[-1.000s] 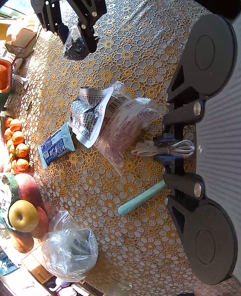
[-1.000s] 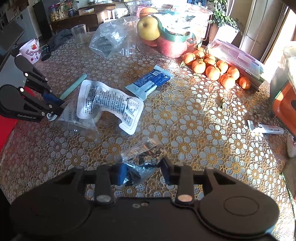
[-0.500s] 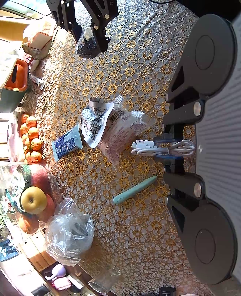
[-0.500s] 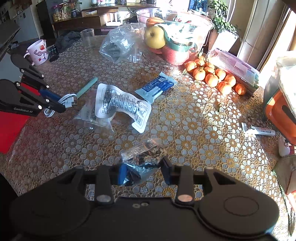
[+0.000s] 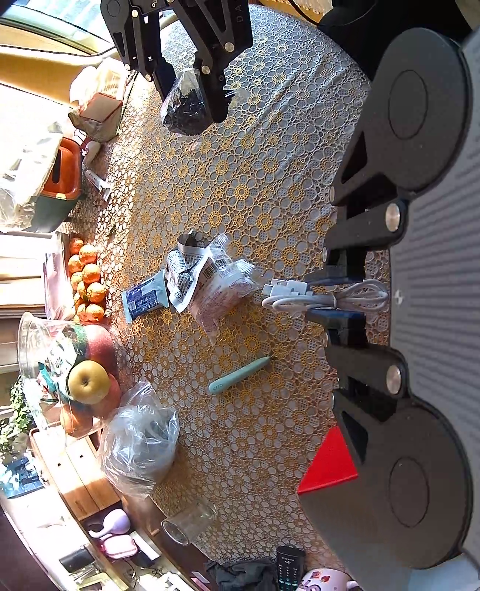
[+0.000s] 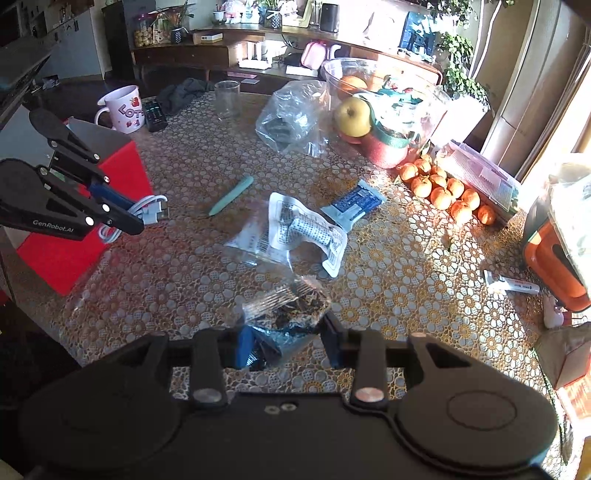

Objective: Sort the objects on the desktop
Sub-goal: 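Carry the cable with the left tool while the right tool carries the clear bag over the box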

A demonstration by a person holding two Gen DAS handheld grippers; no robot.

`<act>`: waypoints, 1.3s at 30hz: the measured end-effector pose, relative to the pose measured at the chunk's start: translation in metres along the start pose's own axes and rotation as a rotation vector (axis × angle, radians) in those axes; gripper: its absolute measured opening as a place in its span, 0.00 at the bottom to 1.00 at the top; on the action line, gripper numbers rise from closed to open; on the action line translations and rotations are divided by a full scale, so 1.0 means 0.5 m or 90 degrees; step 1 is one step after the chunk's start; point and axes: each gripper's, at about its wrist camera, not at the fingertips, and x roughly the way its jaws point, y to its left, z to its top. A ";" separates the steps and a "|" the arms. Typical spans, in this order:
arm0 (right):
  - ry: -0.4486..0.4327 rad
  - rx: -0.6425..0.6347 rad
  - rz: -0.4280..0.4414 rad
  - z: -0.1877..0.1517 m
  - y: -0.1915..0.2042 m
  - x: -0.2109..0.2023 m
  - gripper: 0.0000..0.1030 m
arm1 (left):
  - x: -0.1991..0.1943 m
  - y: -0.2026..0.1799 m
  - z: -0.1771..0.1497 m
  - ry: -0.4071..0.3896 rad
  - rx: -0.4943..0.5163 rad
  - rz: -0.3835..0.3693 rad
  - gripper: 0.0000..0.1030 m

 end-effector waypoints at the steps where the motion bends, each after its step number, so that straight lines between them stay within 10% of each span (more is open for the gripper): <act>1: -0.004 -0.004 0.001 0.002 0.010 -0.009 0.37 | -0.012 -0.002 -0.007 -0.004 -0.002 -0.001 0.11; 39: -0.057 -0.184 0.114 0.151 0.445 -0.033 0.37 | -0.274 0.206 -0.303 -0.050 -0.138 0.085 0.11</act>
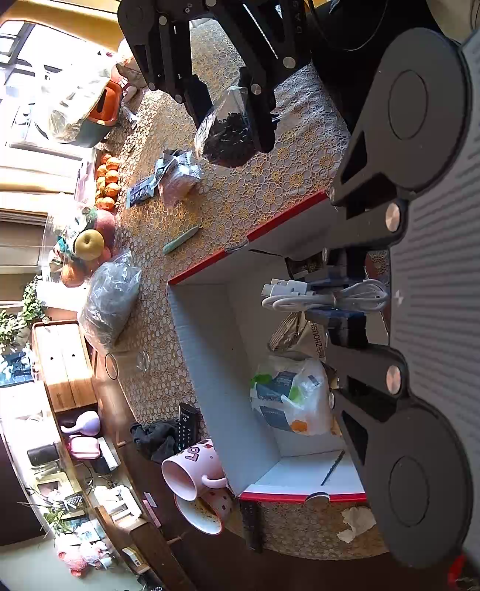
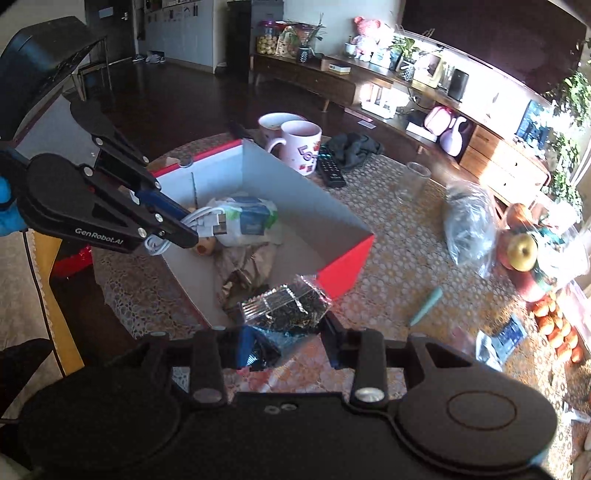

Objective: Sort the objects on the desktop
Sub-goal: 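Carry the cable with the left tool while the right tool carries the clear bag over the box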

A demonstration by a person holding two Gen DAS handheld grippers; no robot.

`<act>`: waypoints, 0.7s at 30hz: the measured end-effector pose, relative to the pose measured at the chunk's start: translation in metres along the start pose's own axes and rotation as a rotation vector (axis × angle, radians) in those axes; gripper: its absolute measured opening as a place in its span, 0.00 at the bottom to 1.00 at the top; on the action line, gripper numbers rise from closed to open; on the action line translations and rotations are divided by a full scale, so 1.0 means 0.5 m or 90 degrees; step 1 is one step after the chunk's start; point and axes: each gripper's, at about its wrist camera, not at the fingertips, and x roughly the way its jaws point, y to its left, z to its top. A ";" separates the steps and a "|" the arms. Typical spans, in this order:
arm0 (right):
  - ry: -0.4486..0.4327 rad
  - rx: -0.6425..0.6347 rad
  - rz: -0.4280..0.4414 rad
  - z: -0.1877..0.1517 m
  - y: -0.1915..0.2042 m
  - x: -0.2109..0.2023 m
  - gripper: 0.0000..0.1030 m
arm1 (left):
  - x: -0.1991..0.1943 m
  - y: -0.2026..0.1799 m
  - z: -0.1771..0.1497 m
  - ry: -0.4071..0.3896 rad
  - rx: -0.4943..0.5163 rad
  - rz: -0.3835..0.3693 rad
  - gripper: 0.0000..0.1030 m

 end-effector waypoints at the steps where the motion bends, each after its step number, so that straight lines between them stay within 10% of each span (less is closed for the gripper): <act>1: 0.000 -0.002 0.003 0.005 0.004 0.004 0.37 | 0.000 0.007 -0.003 -0.001 -0.003 0.001 0.11; 21: 0.013 -0.003 0.007 0.081 0.051 0.141 0.37 | 0.085 0.099 -0.017 0.032 -0.082 0.041 0.11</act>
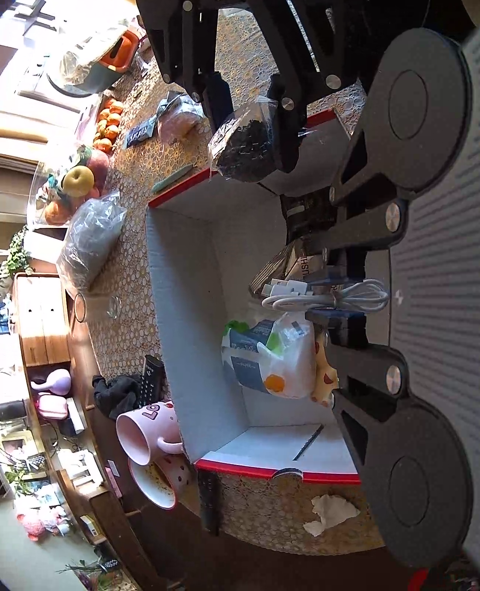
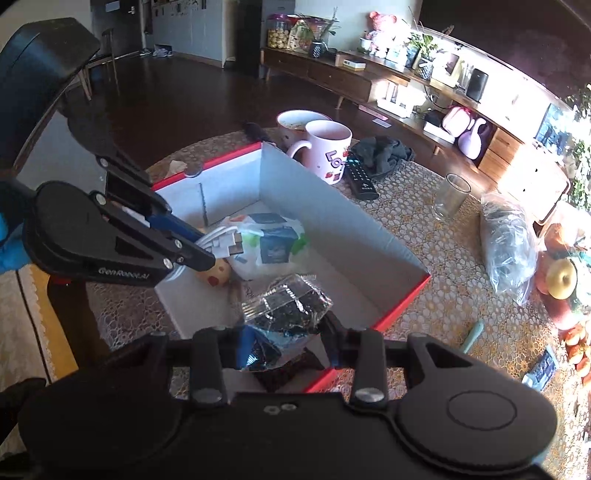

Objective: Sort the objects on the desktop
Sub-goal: 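Carry the cable with the left tool while the right tool carries the clear bag over the box, then open the right tool to drop the clear bag while the left tool drops the cable into the box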

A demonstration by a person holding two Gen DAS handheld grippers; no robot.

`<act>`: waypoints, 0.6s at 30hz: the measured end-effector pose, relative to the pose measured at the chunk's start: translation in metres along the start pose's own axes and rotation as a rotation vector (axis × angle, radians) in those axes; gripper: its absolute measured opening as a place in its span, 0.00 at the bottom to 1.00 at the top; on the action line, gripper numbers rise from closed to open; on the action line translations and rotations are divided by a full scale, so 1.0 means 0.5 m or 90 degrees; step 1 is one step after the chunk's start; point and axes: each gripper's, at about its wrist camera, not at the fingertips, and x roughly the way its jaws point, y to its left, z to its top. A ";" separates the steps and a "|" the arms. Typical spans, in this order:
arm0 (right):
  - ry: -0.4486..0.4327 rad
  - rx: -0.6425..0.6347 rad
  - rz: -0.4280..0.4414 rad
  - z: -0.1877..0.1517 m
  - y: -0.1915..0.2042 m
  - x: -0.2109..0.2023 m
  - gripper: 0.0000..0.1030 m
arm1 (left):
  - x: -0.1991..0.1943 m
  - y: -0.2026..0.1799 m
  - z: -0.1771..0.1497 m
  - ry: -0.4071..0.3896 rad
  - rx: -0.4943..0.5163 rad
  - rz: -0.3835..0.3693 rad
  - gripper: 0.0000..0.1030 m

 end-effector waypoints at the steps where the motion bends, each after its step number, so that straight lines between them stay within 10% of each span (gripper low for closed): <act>1: 0.001 0.003 -0.004 0.002 -0.002 0.007 0.36 | 0.008 0.002 0.001 0.001 -0.002 0.005 0.11; 18: 0.075 0.019 -0.031 0.032 -0.022 0.132 0.36 | 0.098 -0.006 0.026 0.055 -0.021 0.029 0.11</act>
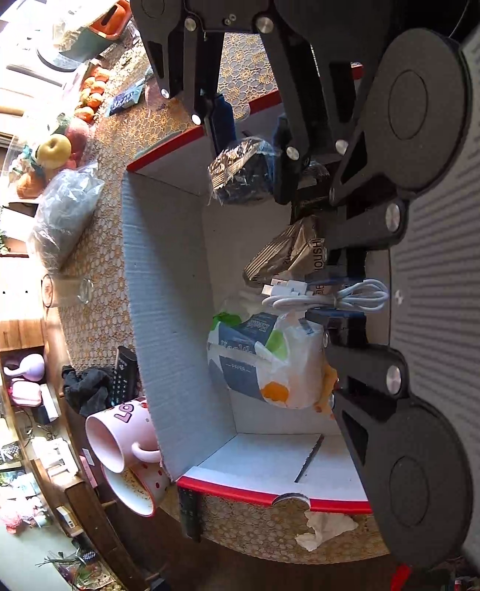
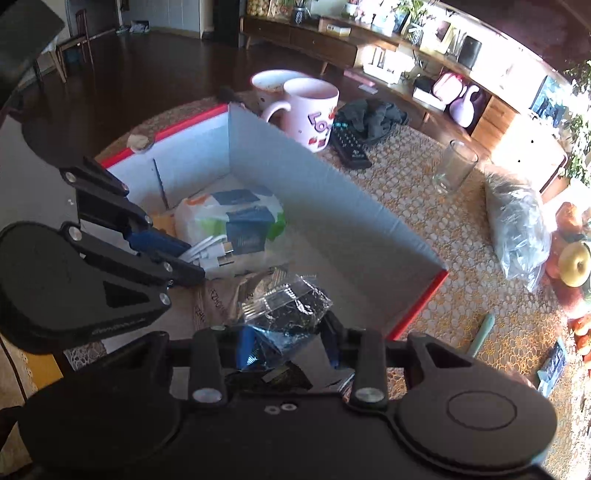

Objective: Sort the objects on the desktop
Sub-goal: 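Open the right tool to drop the clear bag while the left tool drops the cable into the box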

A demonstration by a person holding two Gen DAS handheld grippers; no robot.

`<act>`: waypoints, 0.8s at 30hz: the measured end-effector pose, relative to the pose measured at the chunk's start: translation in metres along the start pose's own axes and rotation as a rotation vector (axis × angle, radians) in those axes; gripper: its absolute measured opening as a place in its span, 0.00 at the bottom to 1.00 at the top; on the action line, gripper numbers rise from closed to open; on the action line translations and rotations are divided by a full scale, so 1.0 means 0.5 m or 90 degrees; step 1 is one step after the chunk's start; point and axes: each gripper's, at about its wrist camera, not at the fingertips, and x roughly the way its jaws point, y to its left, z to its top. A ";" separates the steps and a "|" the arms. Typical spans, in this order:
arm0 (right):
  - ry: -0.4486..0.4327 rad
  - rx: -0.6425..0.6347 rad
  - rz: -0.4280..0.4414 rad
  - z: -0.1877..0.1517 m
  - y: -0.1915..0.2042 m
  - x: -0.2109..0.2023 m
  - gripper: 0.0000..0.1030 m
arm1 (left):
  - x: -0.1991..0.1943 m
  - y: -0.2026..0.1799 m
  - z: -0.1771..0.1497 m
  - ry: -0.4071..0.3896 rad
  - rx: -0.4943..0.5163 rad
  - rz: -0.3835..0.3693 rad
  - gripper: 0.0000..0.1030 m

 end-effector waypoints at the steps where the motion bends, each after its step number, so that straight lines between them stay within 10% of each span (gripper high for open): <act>1: 0.004 -0.001 -0.002 0.002 0.000 0.007 0.36 | 0.004 0.001 0.000 0.003 -0.001 0.000 0.11; 24: 0.039 -0.036 -0.035 0.018 0.003 0.092 0.43 | 0.052 0.016 -0.011 0.032 -0.027 -0.022 0.11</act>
